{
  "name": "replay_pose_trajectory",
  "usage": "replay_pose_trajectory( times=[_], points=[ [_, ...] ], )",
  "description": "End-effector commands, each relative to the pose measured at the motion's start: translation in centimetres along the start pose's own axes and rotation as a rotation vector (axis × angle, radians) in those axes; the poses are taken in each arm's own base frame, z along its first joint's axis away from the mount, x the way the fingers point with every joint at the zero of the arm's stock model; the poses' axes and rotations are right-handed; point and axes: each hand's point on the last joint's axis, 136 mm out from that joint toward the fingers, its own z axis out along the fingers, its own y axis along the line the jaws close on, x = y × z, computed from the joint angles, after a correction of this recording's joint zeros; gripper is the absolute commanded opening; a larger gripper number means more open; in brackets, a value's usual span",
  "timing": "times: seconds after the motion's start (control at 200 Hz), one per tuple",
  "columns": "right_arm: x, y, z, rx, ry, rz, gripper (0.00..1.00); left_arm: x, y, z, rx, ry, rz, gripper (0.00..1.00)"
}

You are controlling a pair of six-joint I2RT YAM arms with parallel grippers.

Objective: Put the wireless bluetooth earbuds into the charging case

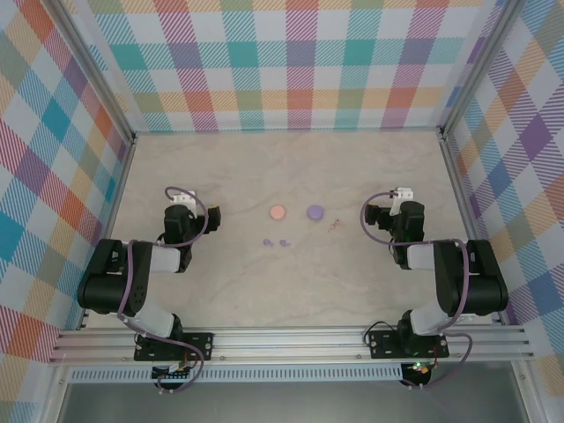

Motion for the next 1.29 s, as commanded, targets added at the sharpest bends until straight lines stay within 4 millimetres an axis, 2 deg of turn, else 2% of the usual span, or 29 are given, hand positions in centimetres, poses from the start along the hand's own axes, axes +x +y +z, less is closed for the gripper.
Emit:
replay_pose_trajectory(
  times=[0.0,0.525,0.635,0.655,0.74,0.83,0.96,1.08,1.185,1.29],
  points=[
    [-1.7,0.2,0.0,-0.02,-0.052,-0.005,1.0,-0.7,0.4,0.2,-0.008,-0.013,-0.011,1.0],
    [-1.6,0.2,0.0,-0.019,-0.052,-0.005,1.0,-0.8,0.4,0.2,-0.007,-0.019,-0.011,1.0],
    [-2.9,-0.2,-0.3,0.008,-0.026,0.004,1.0,-1.8,0.4,-0.2,-0.015,-0.007,-0.015,1.0],
    [-3.3,-0.2,-0.5,0.014,-0.029,0.01,1.0,-1.9,0.6,-0.4,-0.022,-0.008,-0.018,1.0],
    [-3.0,-1.0,-1.1,0.062,0.031,0.054,1.0,-2.7,1.4,-1.5,-0.067,-0.025,-0.046,1.0],
    [-3.2,-0.5,-1.7,0.046,0.1,0.104,1.0,-3.5,2.4,-3.0,-0.128,-0.009,-0.116,1.0],
    [-3.5,0.4,-3.6,0.011,0.201,0.155,1.0,-3.8,1.3,-5.3,-0.071,0.061,-0.175,1.0],
    [-4.1,1.1,-5.8,-0.008,0.277,0.237,1.0,-4.8,0.9,-8.3,-0.059,0.102,-0.255,1.0],
    [-4.3,3.4,-7.3,-0.116,0.36,0.328,1.0,-5.4,0.0,-10.6,-0.01,0.124,-0.366,1.0],
    [-4.2,6.1,-8.0,-0.241,0.431,0.39,1.0,-5.4,-2.0,-11.5,0.089,0.169,-0.484,1.0]
  ],
)
